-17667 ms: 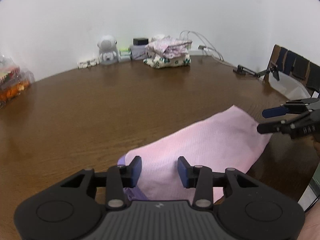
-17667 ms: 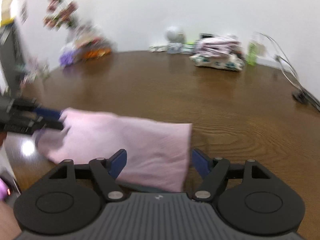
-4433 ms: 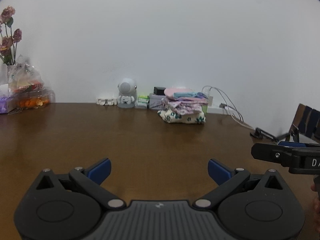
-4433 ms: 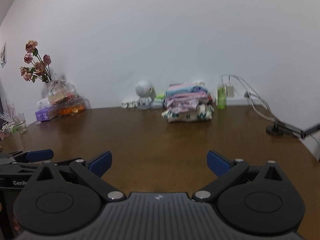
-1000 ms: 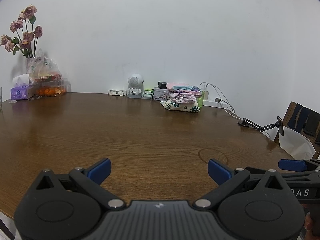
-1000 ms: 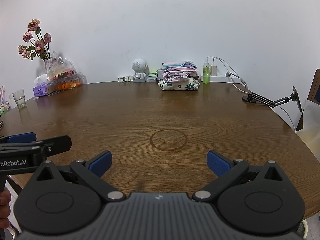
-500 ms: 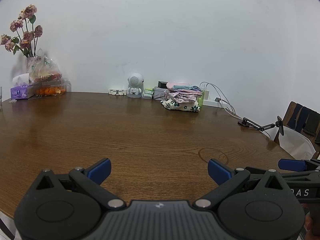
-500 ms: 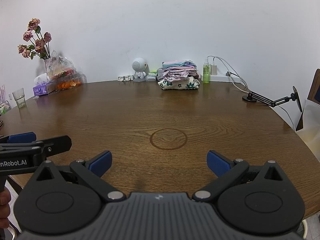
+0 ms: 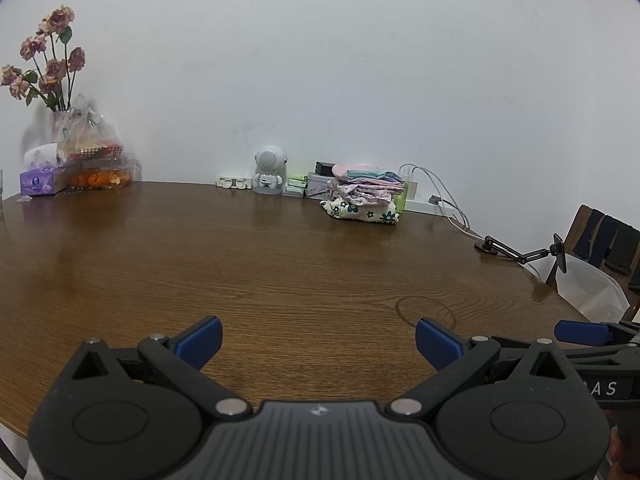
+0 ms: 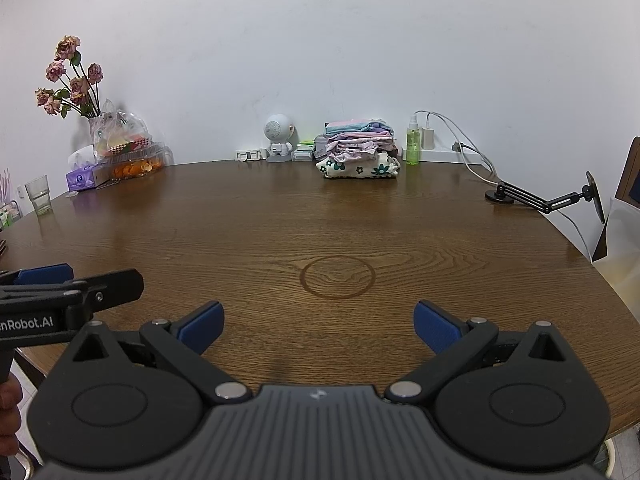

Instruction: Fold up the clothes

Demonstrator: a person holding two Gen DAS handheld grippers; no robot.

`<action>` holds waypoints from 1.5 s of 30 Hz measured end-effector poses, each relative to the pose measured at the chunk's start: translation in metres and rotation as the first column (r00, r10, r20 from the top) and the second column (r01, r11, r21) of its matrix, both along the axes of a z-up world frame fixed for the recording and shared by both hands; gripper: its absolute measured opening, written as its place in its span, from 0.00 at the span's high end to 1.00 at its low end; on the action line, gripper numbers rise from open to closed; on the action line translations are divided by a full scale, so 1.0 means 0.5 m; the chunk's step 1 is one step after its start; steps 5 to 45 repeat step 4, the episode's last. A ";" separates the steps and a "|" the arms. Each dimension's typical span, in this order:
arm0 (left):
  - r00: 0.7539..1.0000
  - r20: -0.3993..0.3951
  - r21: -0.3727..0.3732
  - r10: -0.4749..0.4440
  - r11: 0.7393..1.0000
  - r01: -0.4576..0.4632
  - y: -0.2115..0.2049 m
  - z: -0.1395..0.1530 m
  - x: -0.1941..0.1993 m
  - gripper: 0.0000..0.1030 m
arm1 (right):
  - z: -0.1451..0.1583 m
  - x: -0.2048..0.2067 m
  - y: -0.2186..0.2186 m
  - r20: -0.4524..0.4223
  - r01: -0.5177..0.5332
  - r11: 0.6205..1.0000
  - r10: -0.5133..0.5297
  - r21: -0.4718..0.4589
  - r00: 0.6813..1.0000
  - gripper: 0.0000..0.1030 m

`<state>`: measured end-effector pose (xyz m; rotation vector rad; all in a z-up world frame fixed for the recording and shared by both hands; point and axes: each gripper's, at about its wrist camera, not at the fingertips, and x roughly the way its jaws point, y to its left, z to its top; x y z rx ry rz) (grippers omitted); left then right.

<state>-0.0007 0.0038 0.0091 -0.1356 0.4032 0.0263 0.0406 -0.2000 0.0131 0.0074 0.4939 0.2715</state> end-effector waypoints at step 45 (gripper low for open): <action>1.000 0.011 -0.001 -0.008 1.000 0.008 -0.001 0.001 -0.002 0.00 | -0.001 0.000 0.002 -0.005 -0.003 1.000 0.003 -0.001 1.000 0.00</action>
